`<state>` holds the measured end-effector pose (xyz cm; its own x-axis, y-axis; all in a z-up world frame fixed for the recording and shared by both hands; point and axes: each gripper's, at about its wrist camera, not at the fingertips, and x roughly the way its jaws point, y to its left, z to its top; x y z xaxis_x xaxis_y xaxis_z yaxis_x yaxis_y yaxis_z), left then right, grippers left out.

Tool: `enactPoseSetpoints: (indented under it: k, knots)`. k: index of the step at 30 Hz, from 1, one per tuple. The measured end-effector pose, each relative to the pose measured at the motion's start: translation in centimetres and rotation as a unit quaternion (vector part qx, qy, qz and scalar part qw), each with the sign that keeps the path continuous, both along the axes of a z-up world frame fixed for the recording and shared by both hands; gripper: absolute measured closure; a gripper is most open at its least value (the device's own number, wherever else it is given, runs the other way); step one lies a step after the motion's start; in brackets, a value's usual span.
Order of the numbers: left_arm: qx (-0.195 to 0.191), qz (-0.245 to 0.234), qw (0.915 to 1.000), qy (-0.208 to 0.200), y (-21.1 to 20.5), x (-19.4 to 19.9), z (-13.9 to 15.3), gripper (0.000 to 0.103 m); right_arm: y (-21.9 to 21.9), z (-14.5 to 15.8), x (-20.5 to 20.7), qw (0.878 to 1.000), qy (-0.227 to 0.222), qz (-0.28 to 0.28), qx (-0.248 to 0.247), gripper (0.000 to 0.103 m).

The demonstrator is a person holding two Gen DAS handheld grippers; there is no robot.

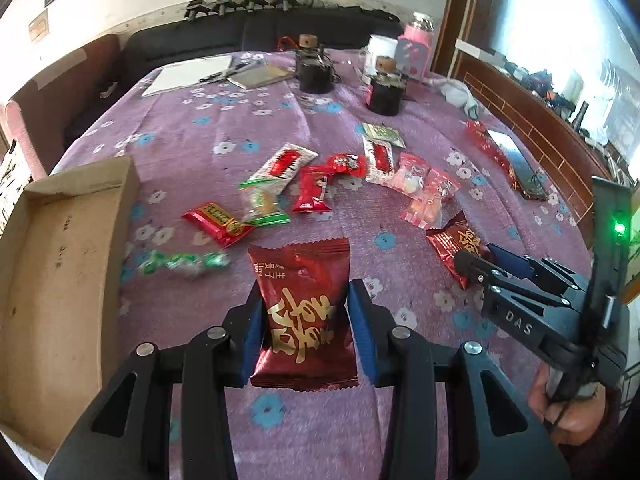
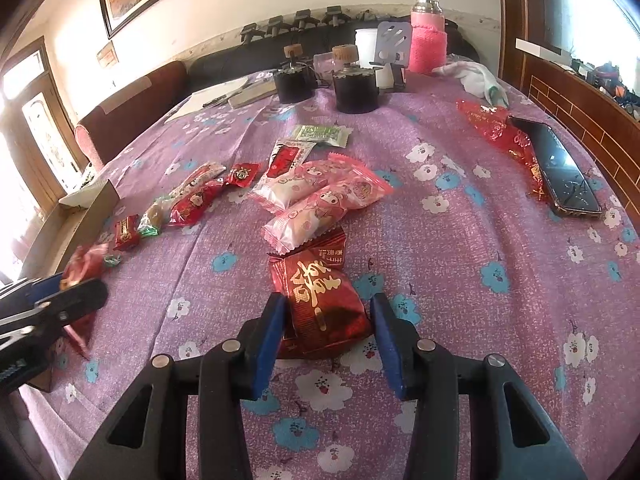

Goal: Organize snacks
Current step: 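Carry both held red bags over the cardboard box with both tools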

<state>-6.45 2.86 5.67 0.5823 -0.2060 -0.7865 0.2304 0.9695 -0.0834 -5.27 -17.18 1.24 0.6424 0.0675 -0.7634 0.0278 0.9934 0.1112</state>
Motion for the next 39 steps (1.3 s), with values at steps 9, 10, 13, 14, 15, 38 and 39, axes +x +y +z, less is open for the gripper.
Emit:
enactPoseSetpoints:
  k: [9, 10, 13, 14, 15, 38, 39]
  knots:
    - [-0.005, 0.026, 0.9994, -0.020, 3.3, -2.2, 1.0, 0.065, 0.4, 0.9, -0.7, 0.999, -0.029, -0.009, -0.024, 0.062]
    - [-0.005, 0.030, 0.9993, -0.022, 3.7, -2.4, 1.1, 0.065, 0.5, 1.2, -0.9, 0.999, -0.037, -0.008, -0.027, 0.062]
    - [-0.010, 0.037, 0.9989, -0.028, 5.0, -3.1, 1.5, 0.065, 1.0, 2.2, -1.9, 0.998, -0.051, -0.009, -0.033, 0.063]
    - [-0.012, 0.039, 0.9987, -0.030, 5.4, -3.3, 1.6, 0.065, 1.1, 2.5, -2.2, 0.998, -0.052, -0.009, -0.029, 0.063]
    - [-0.016, 0.042, 0.9985, -0.031, 5.8, -3.5, 1.7, 0.065, 1.2, 2.8, -2.5, 0.998, -0.053, -0.009, -0.021, 0.063]
    - [-0.001, 0.137, 0.9881, -0.070, 19.3, -2.5, 5.1, 0.065, 19.4, 10.3, 1.6, 0.982, -0.045, 0.179, 0.049, 0.063]
    - [0.001, 0.142, 0.9875, -0.069, 20.1, -1.9, 5.2, 0.065, 20.7, 10.4, 2.3, 0.980, -0.042, 0.187, 0.051, 0.063]
